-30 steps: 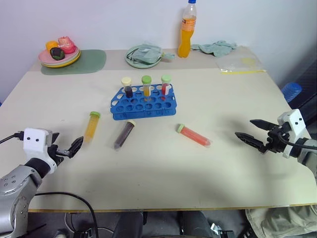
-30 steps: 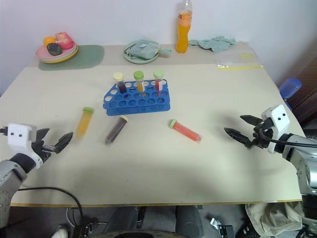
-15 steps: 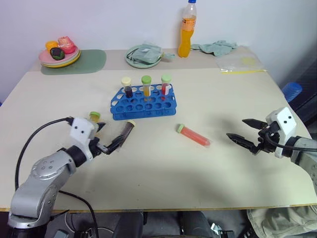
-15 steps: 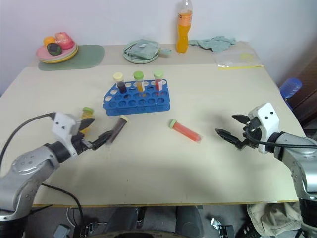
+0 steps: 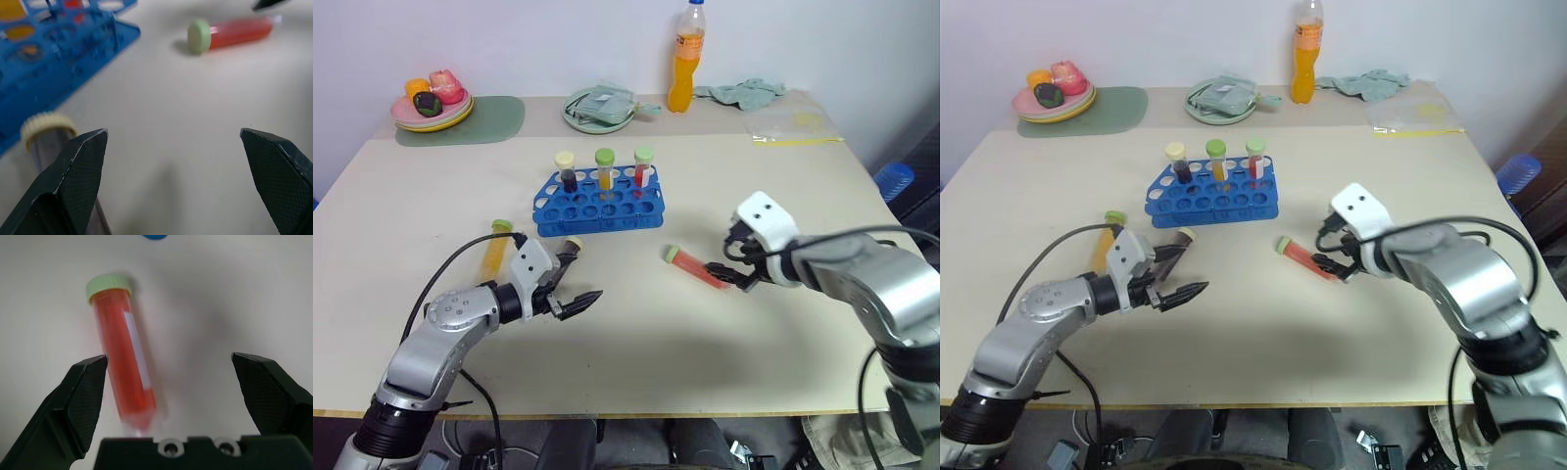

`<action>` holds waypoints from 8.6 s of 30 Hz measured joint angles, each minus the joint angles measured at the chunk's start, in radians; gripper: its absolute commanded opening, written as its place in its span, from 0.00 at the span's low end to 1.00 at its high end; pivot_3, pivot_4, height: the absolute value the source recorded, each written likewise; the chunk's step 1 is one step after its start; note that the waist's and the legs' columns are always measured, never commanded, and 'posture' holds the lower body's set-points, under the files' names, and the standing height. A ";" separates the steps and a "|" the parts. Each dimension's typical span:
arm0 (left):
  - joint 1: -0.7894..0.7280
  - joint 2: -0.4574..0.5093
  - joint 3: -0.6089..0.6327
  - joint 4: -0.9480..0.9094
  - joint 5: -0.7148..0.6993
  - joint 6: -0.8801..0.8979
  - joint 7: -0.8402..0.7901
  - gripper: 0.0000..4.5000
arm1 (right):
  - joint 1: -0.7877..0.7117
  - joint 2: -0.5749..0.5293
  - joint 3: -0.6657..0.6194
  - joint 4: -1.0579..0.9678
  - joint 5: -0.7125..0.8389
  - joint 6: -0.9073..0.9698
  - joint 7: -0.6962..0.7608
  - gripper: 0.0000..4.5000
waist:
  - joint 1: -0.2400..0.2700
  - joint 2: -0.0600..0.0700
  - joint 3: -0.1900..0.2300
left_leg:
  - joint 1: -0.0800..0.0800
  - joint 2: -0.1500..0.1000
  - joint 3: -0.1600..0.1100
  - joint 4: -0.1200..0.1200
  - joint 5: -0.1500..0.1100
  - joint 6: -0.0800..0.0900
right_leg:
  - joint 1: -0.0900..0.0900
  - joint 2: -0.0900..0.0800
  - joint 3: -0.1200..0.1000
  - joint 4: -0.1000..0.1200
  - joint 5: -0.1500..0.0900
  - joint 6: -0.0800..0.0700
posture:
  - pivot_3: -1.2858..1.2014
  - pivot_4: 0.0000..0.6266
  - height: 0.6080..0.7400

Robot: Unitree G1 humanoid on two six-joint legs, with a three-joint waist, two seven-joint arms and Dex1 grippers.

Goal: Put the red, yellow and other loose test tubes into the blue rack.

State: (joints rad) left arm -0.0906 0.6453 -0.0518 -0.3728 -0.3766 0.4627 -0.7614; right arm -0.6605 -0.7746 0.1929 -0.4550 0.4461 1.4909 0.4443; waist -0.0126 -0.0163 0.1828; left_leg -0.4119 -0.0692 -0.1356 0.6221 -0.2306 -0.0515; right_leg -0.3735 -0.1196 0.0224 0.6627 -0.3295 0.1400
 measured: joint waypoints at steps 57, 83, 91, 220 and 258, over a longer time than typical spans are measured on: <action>0.015 -0.197 0.087 0.057 -0.006 -0.059 0.154 1.00 | 0.087 0.755 -0.155 0.451 -0.157 -1.218 -0.052 0.18 | -0.027 0.002 0.001 | 0.002 0.000 -0.001 -0.004 0.003 -0.004 | -0.003 0.001 0.000 0.005 0.000 0.000 | 0.52 0.24 1.00; 0.016 -0.170 0.097 -0.048 -0.008 0.048 0.199 1.00 | -0.090 0.792 -0.171 1.013 -0.293 -1.614 -0.118 0.18 | -0.033 0.002 0.001 | 0.003 0.000 -0.001 -0.006 0.006 -0.009 | -0.003 0.002 0.001 0.005 0.000 0.000 | 0.52 0.24 1.00; -0.012 -0.181 0.090 -0.059 -0.008 0.070 0.203 1.00 | -0.120 0.803 -0.171 1.115 -0.316 -1.711 -0.147 0.18 | -0.034 0.002 0.001 | 0.003 0.000 -0.001 -0.006 0.006 -0.010 | -0.003 0.002 0.001 0.005 0.001 0.000 | 0.52 0.24 1.00; -0.511 -0.597 -0.039 0.758 0.416 -0.621 0.635 0.18 | 0.458 0.365 -0.012 0.073 -0.168 -1.038 0.142 1.00 | -0.003 -0.003 0.000 | 0.002 -0.001 -0.001 0.004 0.004 -0.005 | 0.001 0.002 -0.002 0.006 0.001 0.000 | 0.52 0.24 1.00; -0.651 0.158 -0.044 -0.020 -0.244 1.144 0.446 0.98 | 0.408 0.382 0.002 0.105 -0.167 -1.053 0.202 1.00 | -0.016 -0.004 0.001 | 0.002 0.000 -0.004 0.004 0.003 -0.004 | 0.001 0.003 -0.001 0.008 0.000 0.001 | 0.52 0.24 1.00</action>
State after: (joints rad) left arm -0.7415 0.8029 -0.0956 -0.3930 -0.6208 1.6064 -0.3156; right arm -0.2523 -0.3929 0.1950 -0.3499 0.2787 0.4379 0.6463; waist -0.0285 -0.0201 0.1835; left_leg -0.4096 -0.0694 -0.1393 0.6259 -0.2280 -0.0555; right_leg -0.3725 -0.1165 0.0211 0.6703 -0.3292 0.1406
